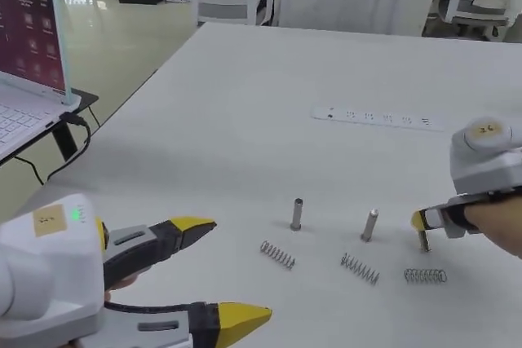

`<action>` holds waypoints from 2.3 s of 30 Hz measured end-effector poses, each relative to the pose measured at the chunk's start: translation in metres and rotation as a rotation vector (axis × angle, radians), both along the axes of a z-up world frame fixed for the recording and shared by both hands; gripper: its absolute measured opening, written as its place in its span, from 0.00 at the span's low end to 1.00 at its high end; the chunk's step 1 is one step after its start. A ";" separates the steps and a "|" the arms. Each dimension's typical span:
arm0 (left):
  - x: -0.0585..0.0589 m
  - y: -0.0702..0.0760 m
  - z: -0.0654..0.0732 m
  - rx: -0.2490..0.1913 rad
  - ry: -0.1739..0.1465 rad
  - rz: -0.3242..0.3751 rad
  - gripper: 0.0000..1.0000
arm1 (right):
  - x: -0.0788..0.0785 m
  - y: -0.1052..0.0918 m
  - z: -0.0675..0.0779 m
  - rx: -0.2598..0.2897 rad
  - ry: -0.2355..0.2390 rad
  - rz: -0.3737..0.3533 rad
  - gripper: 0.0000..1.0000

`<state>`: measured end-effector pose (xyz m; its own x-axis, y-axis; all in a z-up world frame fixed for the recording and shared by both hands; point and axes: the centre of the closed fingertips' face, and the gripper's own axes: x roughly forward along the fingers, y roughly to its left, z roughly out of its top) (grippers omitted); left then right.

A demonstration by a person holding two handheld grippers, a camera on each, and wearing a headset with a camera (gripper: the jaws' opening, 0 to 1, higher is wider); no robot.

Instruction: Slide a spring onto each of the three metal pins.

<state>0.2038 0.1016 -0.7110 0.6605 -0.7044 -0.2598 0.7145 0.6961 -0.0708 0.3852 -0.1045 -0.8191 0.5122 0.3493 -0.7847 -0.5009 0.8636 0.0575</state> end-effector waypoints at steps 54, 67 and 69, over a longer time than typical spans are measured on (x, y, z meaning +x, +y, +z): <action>-0.002 -0.005 -0.005 0.027 0.010 -0.022 0.63 | -0.021 -0.017 0.004 0.046 -0.138 0.090 0.14; -0.002 -0.006 -0.007 0.028 0.018 -0.023 0.63 | -0.055 -0.020 -0.011 0.077 -0.072 0.242 0.17; -0.002 -0.005 -0.007 0.029 0.018 -0.022 0.63 | -0.057 -0.019 -0.015 0.078 -0.070 0.255 0.18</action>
